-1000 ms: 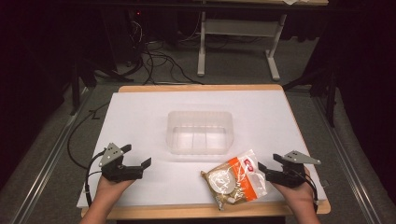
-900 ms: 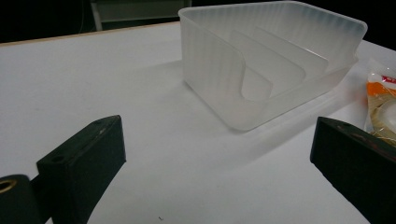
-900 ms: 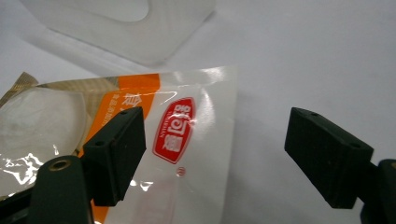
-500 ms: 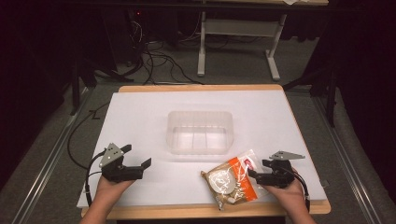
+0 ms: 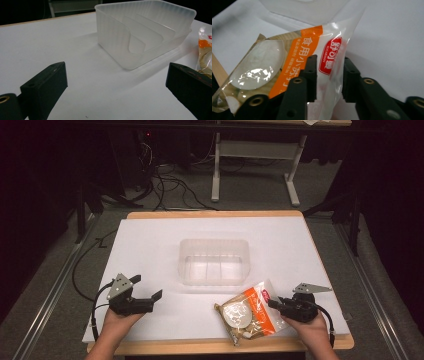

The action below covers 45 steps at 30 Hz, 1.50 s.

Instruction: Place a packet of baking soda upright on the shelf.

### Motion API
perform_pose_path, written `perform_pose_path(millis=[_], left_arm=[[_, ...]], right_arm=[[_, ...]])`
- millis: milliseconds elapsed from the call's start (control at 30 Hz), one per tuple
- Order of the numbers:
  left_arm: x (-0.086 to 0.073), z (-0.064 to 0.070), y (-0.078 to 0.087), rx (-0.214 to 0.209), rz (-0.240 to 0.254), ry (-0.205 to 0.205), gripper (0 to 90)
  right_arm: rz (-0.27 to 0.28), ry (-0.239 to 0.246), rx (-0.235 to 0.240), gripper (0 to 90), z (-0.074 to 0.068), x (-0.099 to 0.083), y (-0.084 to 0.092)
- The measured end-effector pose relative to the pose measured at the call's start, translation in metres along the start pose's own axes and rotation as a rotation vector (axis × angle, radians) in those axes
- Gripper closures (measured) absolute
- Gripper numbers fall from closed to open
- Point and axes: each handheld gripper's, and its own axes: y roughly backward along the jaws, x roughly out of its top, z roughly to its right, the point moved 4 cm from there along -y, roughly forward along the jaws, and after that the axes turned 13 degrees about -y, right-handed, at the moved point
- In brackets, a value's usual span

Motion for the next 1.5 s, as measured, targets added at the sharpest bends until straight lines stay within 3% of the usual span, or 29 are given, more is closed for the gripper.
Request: perform_pose_path(millis=[100, 133, 300, 667, 900, 1167, 1333, 1500], left_arm=[[0.0, 0.001, 0.0, 0.001, 0.002, -0.001, 4.2], [0.0, 0.001, 0.001, 0.001, 0.002, -0.003, 4.2], [0.0, 0.002, 0.001, 0.002, 0.0, -0.006, 4.2], [0.001, 0.002, 0.002, 0.003, 0.004, -0.01, 4.2], [0.001, 0.002, 0.001, -0.002, 0.006, -0.013, 4.3], [0.001, 0.002, 0.001, -0.007, 0.008, -0.01, 4.3], [0.001, 0.002, 0.001, -0.006, 0.015, 0.005, 4.4], [0.001, 0.002, 0.001, -0.006, 0.014, -0.001, 4.4]], right_arm=[[0.024, 0.007, -0.012, 90.0, -0.002, 0.003, 0.003], [0.029, 0.009, 0.0, 90.0, -0.003, 0.004, 0.004], [0.068, 0.068, -0.025, 90.0, -0.014, 0.009, 0.009], [0.177, 0.117, -0.027, 90.0, -0.03, 0.018, 0.027], [0.263, 0.106, -0.11, 90.0, -0.02, 0.026, 0.049], [0.35, 0.057, -0.211, 90.0, -0.002, 0.038, 0.073], [0.339, 0.029, -0.246, 90.0, 0.004, 0.043, 0.079], [0.23, 0.007, -0.264, 90.0, 0.002, 0.054, 0.08]])
